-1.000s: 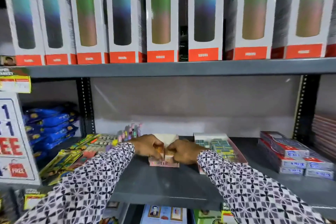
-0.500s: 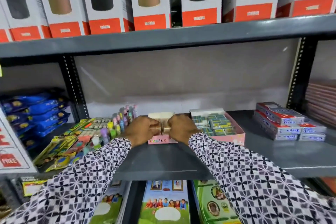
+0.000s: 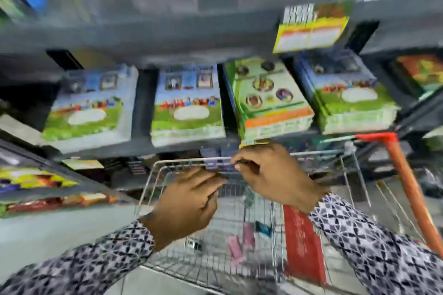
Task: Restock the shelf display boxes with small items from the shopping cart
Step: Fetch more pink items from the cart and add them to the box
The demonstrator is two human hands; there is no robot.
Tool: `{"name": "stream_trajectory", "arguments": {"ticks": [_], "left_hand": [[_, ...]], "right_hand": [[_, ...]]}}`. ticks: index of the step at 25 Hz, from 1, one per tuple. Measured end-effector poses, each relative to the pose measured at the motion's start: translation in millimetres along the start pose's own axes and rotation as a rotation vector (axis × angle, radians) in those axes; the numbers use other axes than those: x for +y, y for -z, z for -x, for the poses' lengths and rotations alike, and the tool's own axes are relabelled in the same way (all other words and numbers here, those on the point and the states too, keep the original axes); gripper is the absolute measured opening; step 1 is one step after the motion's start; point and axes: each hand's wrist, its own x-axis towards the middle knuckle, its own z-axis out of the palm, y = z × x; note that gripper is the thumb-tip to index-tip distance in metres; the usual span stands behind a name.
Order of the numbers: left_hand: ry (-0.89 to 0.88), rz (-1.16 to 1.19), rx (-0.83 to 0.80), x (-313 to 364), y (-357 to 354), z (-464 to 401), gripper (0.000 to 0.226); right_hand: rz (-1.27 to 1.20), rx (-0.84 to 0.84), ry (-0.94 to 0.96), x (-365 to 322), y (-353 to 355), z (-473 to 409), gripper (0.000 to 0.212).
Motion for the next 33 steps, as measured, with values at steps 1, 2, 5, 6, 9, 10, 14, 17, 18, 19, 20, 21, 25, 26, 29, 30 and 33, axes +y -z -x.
{"name": "stream_trajectory", "arguments": {"ticks": [1, 2, 5, 6, 9, 10, 14, 17, 18, 19, 20, 21, 25, 26, 29, 30, 33], "left_hand": [[0.063, -0.016, -0.172, -5, -36, 13, 0.043], [0.131, -0.021, -0.3, -14, -71, 24, 0.049], [0.276, 0.034, -0.573, -40, -164, 52, 0.061], [0.314, 0.046, -0.629, -42, -194, 62, 0.064], [0.402, 0.048, -0.786, -38, -276, 83, 0.093], [0.39, 0.037, -0.849, -34, -301, 87, 0.105], [0.401, -0.023, -0.82, -11, -375, 81, 0.078], [0.445, -0.071, -0.672, 3, -403, 86, 0.055], [0.442, -0.092, -0.727, 6, -406, 91, 0.057], [0.401, -0.096, -0.71, 5, -407, 95, 0.06], [0.35, -0.057, -0.701, 4, -404, 95, 0.065], [0.3, -0.05, -0.726, 1, -396, 94, 0.075], [0.271, -0.089, -0.732, -24, -354, 76, 0.094], [0.298, -0.066, -0.713, -34, -341, 69, 0.093], [0.339, 0.014, -0.579, -51, -264, 34, 0.082], [0.348, 0.054, -0.528, -51, -233, 26, 0.076], [0.42, 0.112, -0.398, -44, -140, 9, 0.07]], "right_hand": [[0.045, -0.119, -0.129, 28, -28, 12, 0.022], [0.09, -0.222, -0.237, 57, -56, 23, 0.026], [0.095, -0.445, -0.366, 125, -137, 57, 0.034], [0.092, -0.482, -0.403, 142, -165, 71, 0.04], [0.189, -0.575, -0.456, 177, -251, 108, 0.063], [0.235, -0.616, -0.457, 185, -279, 117, 0.068], [0.37, -0.68, -0.468, 223, -351, 134, 0.075], [0.459, -0.666, -0.429, 242, -370, 142, 0.072], [0.475, -0.669, -0.42, 245, -373, 146, 0.071], [0.484, -0.667, -0.419, 246, -374, 150, 0.069], [0.513, -0.639, -0.395, 247, -373, 153, 0.067], [0.546, -0.594, -0.349, 246, -372, 154, 0.068], [0.459, -0.579, -0.314, 228, -340, 131, 0.092], [0.451, -0.545, -0.277, 222, -328, 123, 0.094], [0.504, -0.432, -0.122, 186, -271, 97, 0.088], [0.48, -0.408, -0.134, 169, -246, 88, 0.084], [0.359, -0.139, -0.211, 109, -161, 55, 0.08]]}}
